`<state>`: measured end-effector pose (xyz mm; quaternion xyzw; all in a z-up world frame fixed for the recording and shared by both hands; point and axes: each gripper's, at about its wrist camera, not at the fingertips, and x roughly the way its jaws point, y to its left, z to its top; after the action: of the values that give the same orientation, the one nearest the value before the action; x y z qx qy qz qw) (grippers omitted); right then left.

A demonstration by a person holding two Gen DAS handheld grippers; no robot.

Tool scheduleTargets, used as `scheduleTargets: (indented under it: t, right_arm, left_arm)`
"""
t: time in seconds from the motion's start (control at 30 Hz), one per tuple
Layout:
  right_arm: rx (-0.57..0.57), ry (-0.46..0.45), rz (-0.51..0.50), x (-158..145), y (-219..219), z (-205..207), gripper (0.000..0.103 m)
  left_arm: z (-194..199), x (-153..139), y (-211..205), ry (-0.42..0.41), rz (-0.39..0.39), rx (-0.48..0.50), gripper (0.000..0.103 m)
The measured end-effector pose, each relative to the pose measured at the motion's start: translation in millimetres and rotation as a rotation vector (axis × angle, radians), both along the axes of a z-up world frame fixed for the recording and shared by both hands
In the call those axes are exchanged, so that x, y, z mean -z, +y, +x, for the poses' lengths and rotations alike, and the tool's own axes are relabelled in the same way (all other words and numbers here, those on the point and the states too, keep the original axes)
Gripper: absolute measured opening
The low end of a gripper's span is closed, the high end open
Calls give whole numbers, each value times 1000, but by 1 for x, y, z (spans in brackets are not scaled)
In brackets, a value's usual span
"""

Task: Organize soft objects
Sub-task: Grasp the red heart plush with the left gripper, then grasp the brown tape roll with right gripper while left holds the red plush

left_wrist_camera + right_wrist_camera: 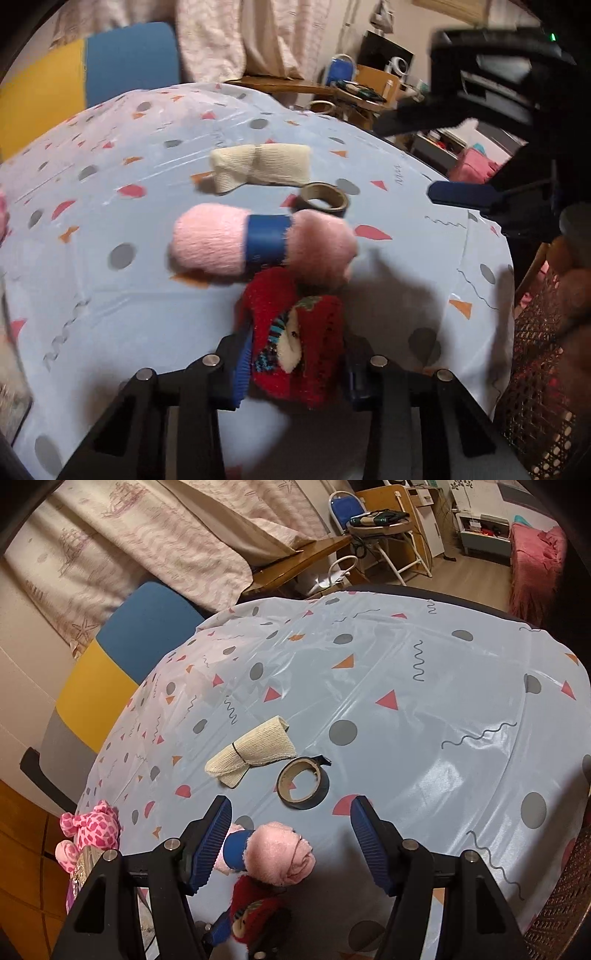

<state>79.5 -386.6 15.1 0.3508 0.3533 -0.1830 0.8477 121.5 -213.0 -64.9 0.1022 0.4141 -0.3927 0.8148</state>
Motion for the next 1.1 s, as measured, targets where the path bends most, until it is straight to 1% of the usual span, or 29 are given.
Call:
scheduleTargets:
  t: [0.13,0.3,0.43,0.6,0.7,0.83,0.93,1.0,1.1]
  right_arm:
    - [3,5,29,4,-2,-1,68]
    - [39,19,108,14,-12,-5,68]
    - [48,41,120,19,-12,-5,68]
    - [52,63,99,20,-10,-5,68]
    - [63,72,127,24,-13,-6,68]
    - [120,57,144,22,-25,-11,68]
    - [118,65,104,16,-34,-1,68]
    - [86,109,62,15,-35,15,70]
    - [-5,203,-5,24,-26,49,70]
  left_arm:
    - [-1,0,28,8,-13,-73,38]
    - [-6,1,86,0,-22,-211,38]
    - [-16,5,123,-4,-50,-289,39]
    - [-23,8,130,-21,-54,-302,41]
    - [-20,11,125,-29,-48,-303,41]
    - [-21,12,126,-41,-50,-300,39]
    - [-22,13,128,-38,-62,-299,39]
    - [-22,13,129,-40,-67,-299,39]
    - [-23,13,130,-40,-72,-300,39]
